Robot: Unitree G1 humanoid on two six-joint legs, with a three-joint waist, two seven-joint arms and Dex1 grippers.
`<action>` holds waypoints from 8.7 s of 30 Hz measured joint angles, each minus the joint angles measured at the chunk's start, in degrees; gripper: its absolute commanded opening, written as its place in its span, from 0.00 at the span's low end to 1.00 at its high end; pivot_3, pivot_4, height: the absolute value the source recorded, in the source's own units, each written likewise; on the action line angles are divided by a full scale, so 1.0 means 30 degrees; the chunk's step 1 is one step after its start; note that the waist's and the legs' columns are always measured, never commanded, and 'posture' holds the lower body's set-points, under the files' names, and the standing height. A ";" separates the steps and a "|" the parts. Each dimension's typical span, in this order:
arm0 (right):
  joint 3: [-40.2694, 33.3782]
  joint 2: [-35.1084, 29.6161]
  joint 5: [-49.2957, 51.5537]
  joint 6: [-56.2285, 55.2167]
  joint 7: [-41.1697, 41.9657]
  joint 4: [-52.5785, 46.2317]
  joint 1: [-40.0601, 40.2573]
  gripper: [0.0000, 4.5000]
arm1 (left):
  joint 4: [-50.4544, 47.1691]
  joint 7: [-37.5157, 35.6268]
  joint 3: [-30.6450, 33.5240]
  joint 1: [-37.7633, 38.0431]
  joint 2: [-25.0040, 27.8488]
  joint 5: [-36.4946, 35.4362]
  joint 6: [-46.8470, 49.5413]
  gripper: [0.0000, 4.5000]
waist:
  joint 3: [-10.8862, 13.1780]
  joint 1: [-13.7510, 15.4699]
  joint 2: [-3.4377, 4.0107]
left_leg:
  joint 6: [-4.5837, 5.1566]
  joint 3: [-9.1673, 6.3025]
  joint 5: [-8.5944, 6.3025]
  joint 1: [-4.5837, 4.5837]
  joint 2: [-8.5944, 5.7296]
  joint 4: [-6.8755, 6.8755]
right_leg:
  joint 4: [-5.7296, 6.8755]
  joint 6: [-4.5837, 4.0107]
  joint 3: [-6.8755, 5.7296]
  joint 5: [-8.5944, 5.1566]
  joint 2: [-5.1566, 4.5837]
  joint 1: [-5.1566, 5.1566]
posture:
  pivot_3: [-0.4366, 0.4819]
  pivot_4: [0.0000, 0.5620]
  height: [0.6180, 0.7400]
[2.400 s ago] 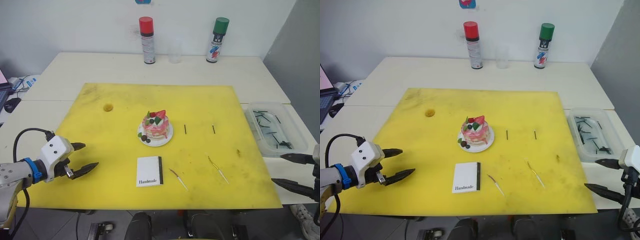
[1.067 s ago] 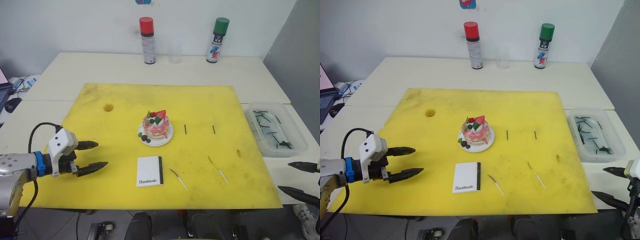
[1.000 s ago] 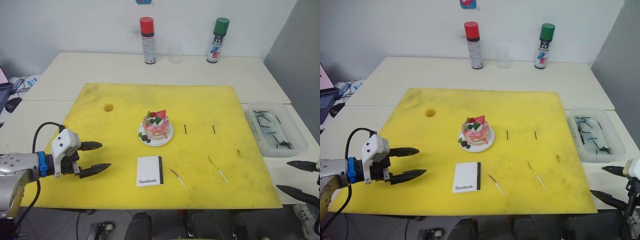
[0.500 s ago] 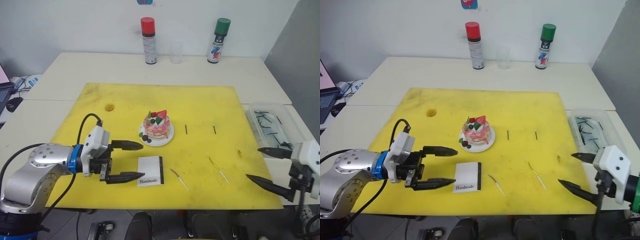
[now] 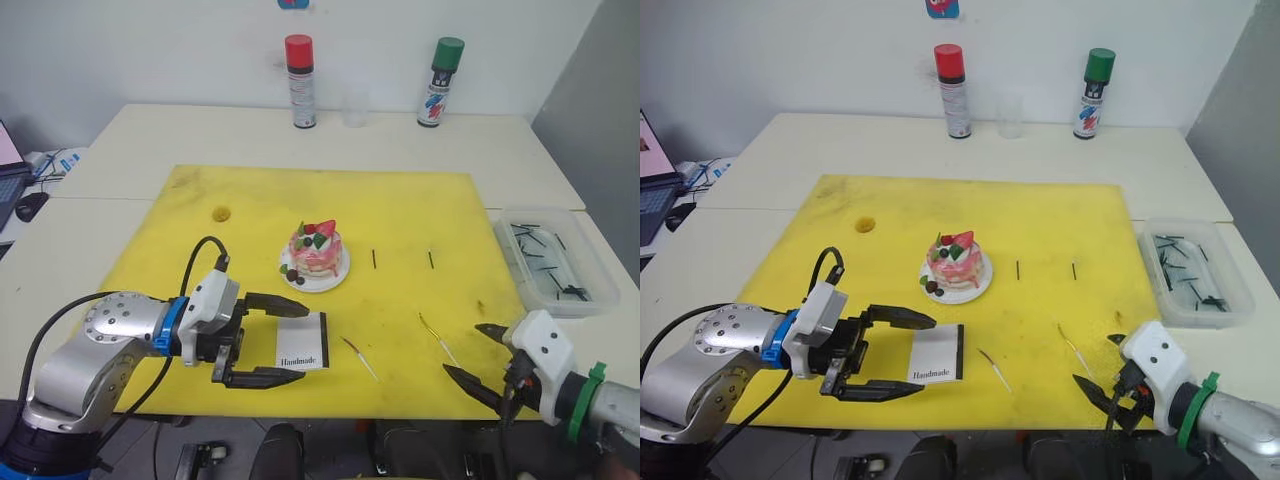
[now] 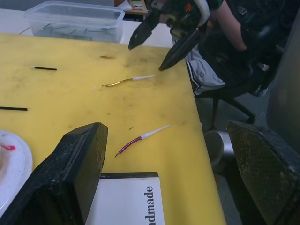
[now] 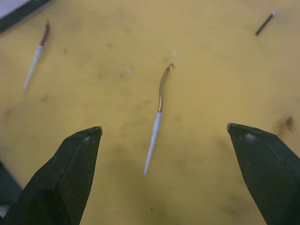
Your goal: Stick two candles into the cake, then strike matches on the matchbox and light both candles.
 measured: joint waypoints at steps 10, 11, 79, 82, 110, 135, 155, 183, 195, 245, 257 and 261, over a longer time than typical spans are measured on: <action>0.1684 0.1421 -0.1271 -0.0299 -0.1444 0.1068 -0.0092 0.73 | -0.0004 -0.0005 -0.0145 0.0524 0.0033 0.0263 -0.0346 1.00 | -0.0009 -0.0005 0.0015 | 0.0000 0.0001 0.0000 0.0002 0.0004 -0.0002 | 0.0002 -0.0003 0.0002 -0.0002 0.0000 -0.0008 | 0.48 0.27 1.00; 0.1756 0.1444 -0.1307 -0.0299 -0.1471 0.1068 -0.0128 0.64 | -0.0003 0.0015 -0.0155 0.0557 0.0032 0.0293 -0.0379 1.00 | -0.0009 -0.0005 0.0015 | 0.0000 0.0001 0.0000 0.0002 0.0005 -0.0001 | 0.0001 -0.0004 0.0002 -0.0002 0.0000 -0.0008 | 0.48 0.27 1.00; 0.3245 0.6907 1.9077 0.3790 -0.7641 0.9182 -1.9654 0.00 | 0.5636 1.7856 0.2667 -0.8755 -0.6806 -1.9639 1.2977 0.01 | 0.0000 -0.0017 0.0041 | 0.0000 -0.0075 0.0026 -0.0294 -0.0003 0.0020 | 0.0291 -0.0085 -0.0098 0.0008 0.0030 -0.0321 | 0.48 0.27 1.00; 0.3405 0.6569 1.9153 0.3727 -0.7657 0.9169 -1.9663 0.00 | 0.5636 1.7845 0.2619 -0.8748 -0.6757 -1.9604 1.3053 0.00 | 0.0000 -0.0017 0.0041 | 0.0000 -0.0076 0.0026 -0.0294 -0.0003 0.0020 | 0.0292 -0.0084 -0.0098 0.0008 0.0030 -0.0321 | 0.48 0.27 1.00; 0.9808 0.2669 0.7709 0.4196 -0.2570 0.8083 -2.3340 0.99 | 0.7941 0.8495 -0.0357 -0.9417 -0.1892 0.0047 0.3207 0.00 | 0.0008 -0.0015 0.0052 | 0.0000 -0.0059 0.0025 -0.0423 0.0005 -0.0006 | 0.0291 -0.0113 -0.0091 0.0003 0.0032 -0.0488 | 0.48 0.27 1.00; 0.9675 0.4082 0.5329 0.4762 -0.1820 0.8037 -2.2833 0.99 | 0.9037 0.7446 -0.0454 -0.9057 -0.3754 0.2217 0.2958 0.00 | 0.0008 -0.0031 0.0053 | 0.0001 -0.0061 0.0025 -0.0421 0.0005 0.0002 | 0.0303 -0.0118 -0.0098 0.0007 0.0031 -0.0487 | 0.48 0.27 1.00; 0.9659 0.4035 0.3870 0.4707 -0.1063 0.7944 -2.2420 0.99 | 0.9380 0.6831 -0.0661 -0.7713 -0.4550 0.3592 0.1104 0.00 | 0.0006 -0.0021 0.0052 | 0.0001 -0.0063 0.0026 -0.0408 0.0004 0.0006 | 0.0310 -0.0120 -0.0100 0.0008 0.0030 -0.0474 | 0.48 0.27 1.00; 0.7538 0.5186 0.2622 0.2930 -0.0925 0.8550 -2.2074 1.00 | 0.5841 0.6841 0.2433 -0.6567 -0.1825 0.1176 0.4359 0.99 | 0.0004 -0.0167 0.0052 | 0.0001 -0.0063 0.0025 -0.0390 0.0012 -0.0005 | 0.0318 -0.0120 -0.0098 0.0008 0.0031 -0.0470 | 0.48 0.27 1.00; 0.5611 -0.1143 0.4495 0.1415 0.6061 0.6576 -1.8271 1.00 | 0.0484 0.1542 0.1212 -0.3602 0.2325 -0.1243 0.5838 0.99 | 0.0009 -0.0038 0.0058 | 0.0002 -0.0052 0.0023 -0.0369 0.0009 -0.0006 | 0.0303 -0.0038 -0.0095 -0.0073 0.0032 -0.0447 | 0.48 0.27 1.00; 0.8844 0.1924 0.3699 0.8967 -0.0917 0.1354 -1.4132 0.01 | -0.0317 -0.2000 0.0081 -0.1024 0.2315 -0.0606 0.1552 1.00 | 0.0005 -0.0331 0.0055 | 0.0001 -0.0056 0.0025 -0.0338 0.0025 0.0011 | 0.0322 -0.0026 -0.0093 -0.0069 0.0048 -0.0417 | 0.48 0.27 1.00; -0.0729 -0.5046 0.4072 0.4938 0.4847 0.1483 -0.8066 0.01 | -0.0315 -0.1578 -0.0933 -0.3178 0.0635 -0.2001 0.2824 1.00 | 0.0001 0.0064 0.0049 | 0.0006 -0.0056 0.0021 -0.0314 0.0014 0.0009 | 0.0294 -0.0014 -0.0102 -0.0092 0.0041 -0.0356 | 0.48 0.27 1.00; -0.3712 -0.5280 0.1569 0.0328 0.7922 0.2945 -0.2120 0.01 | -0.0390 -0.1485 -0.1333 -0.3621 0.0254 -0.2387 0.3039 1.00 | 0.0000 0.0063 0.0046 | 0.0005 -0.0056 0.0021 -0.0245 0.0007 0.0027 | 0.0289 0.0010 -0.0095 -0.0103 0.0036 -0.0265 | 0.48 0.27 1.00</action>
